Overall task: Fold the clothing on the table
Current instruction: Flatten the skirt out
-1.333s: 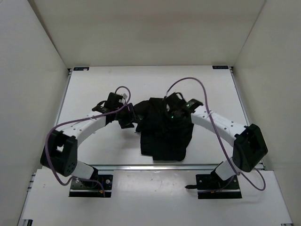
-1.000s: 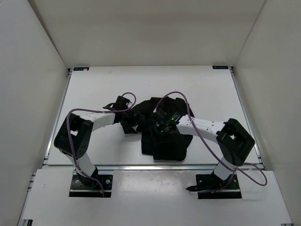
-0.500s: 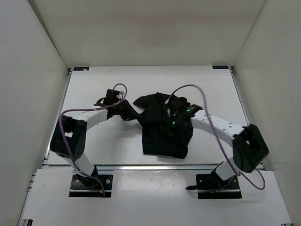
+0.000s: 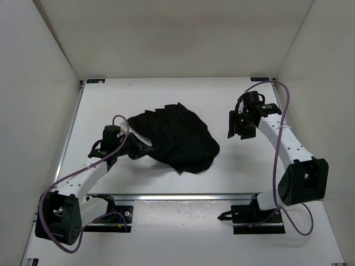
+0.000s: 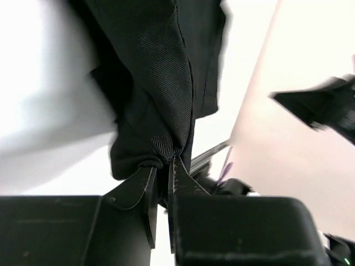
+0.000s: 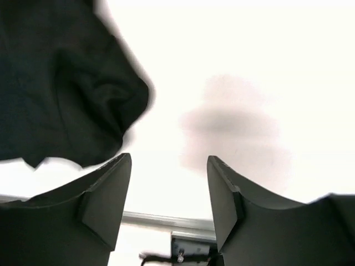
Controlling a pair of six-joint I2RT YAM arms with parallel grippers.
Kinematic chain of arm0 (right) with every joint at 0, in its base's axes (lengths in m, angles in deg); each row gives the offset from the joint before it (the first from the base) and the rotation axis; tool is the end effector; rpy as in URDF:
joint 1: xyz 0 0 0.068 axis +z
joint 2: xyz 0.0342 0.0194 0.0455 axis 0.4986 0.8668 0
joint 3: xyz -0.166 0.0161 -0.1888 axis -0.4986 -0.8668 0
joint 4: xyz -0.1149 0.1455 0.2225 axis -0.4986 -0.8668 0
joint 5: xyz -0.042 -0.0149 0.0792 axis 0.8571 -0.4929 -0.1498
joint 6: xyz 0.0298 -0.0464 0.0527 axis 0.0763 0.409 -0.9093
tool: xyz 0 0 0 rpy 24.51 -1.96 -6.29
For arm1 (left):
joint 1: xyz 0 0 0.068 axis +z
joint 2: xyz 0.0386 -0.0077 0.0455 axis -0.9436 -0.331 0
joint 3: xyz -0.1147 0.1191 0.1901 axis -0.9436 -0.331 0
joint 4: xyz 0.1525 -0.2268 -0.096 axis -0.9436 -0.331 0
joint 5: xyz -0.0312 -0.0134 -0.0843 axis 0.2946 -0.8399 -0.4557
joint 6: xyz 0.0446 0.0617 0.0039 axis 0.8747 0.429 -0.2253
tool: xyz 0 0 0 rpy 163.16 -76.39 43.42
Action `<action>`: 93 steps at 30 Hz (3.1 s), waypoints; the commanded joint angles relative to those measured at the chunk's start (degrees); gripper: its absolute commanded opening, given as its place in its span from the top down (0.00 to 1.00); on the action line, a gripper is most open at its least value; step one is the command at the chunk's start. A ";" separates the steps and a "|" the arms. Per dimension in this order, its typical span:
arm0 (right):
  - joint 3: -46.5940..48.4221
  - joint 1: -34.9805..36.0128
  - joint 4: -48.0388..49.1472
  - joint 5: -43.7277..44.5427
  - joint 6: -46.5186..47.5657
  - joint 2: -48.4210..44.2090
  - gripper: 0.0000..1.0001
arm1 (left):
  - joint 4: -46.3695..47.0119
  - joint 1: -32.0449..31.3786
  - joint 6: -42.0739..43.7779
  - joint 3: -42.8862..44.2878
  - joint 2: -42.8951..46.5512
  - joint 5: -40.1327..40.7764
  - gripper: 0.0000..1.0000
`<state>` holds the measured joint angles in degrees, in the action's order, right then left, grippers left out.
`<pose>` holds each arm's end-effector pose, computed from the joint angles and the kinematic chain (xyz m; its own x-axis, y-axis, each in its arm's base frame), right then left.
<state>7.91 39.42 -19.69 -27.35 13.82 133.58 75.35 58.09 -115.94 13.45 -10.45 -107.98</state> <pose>0.3245 0.0592 0.2394 -0.9077 0.0580 -0.4155 -0.0084 0.9877 0.1561 0.2617 -0.0941 0.1653 -0.8281 -0.5456 -0.1292 -0.2012 0.5042 -0.8398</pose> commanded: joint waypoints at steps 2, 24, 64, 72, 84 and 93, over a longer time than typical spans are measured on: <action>-4.73 4.71 2.72 -0.77 -8.64 -7.96 0.44 | -3.06 -1.39 0.97 -4.19 2.86 2.23 1.00; -27.17 22.64 27.53 -7.90 -34.60 0.54 0.66 | -1.32 -3.15 -1.74 -13.68 9.64 3.29 1.00; 72.21 1.13 -1.48 -27.83 -11.54 24.19 1.00 | -12.99 7.83 -1.66 66.71 -28.85 -1.99 1.00; 39.34 -3.10 11.62 -30.67 -12.02 13.40 1.00 | -12.77 8.01 3.09 58.39 -26.43 -1.63 1.00; -17.99 1.56 18.03 -19.17 -11.91 -5.75 0.50 | -9.64 5.63 15.81 0.91 -11.02 -0.76 0.35; -31.36 2.95 20.22 -19.41 -15.08 -12.80 0.27 | -16.08 0.19 23.03 1.35 -7.95 5.48 0.01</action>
<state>-19.91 41.11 -2.79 -47.41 0.20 121.80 58.93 60.23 -96.93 13.86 -21.11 -104.62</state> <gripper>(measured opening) 0.738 0.984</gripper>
